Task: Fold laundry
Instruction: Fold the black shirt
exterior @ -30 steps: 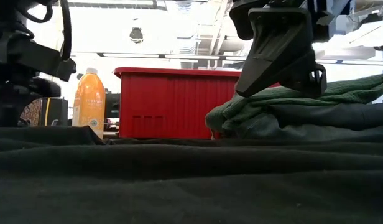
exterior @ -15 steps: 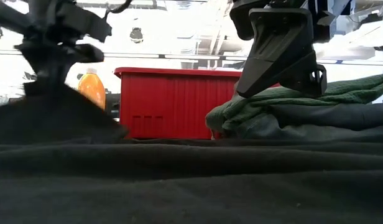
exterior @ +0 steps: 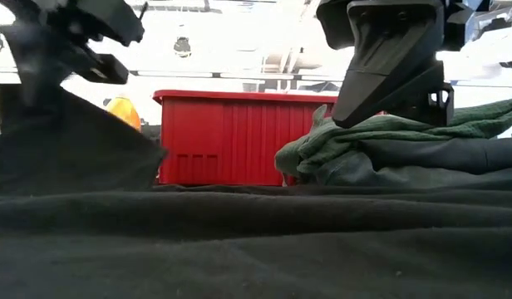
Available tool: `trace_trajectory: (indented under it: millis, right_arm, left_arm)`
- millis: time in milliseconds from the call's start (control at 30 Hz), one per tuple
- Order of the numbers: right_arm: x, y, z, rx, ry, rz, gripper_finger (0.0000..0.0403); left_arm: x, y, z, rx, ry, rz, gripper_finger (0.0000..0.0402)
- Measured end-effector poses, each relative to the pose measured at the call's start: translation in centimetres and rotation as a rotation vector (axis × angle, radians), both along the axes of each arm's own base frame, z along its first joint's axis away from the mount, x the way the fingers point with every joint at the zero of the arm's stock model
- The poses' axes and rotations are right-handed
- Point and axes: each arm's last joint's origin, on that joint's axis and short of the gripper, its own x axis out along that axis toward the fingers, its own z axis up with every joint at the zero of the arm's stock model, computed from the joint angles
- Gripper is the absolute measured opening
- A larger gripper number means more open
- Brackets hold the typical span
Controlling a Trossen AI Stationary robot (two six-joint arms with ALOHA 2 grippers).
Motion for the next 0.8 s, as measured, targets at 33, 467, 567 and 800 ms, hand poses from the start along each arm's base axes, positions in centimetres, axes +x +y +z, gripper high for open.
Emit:
trace_trajectory:
  millis: [33,467,567,800]
  right_arm:
    - [-0.1,0.1,0.0,-0.001,0.002,0.003,0.0027]
    - [-0.2,0.1,-0.1,-0.009,0.015,0.005,0.0027]
    - [-0.3,0.2,-0.1,-0.020,0.014,0.021,0.0027]
    - [-0.2,0.1,-0.1,-0.034,0.012,0.035,0.0027]
  left_arm:
    - [-0.1,-0.4,0.2,-0.036,0.011,0.007,0.0000]
    - [-4.2,-9.9,-0.5,-0.254,0.123,0.003,0.0000]
    - [-4.7,-11.8,-1.3,-0.299,0.060,0.079,0.0000]
    - [-6.3,-12.8,-3.3,-0.246,0.079,0.276,0.0023]
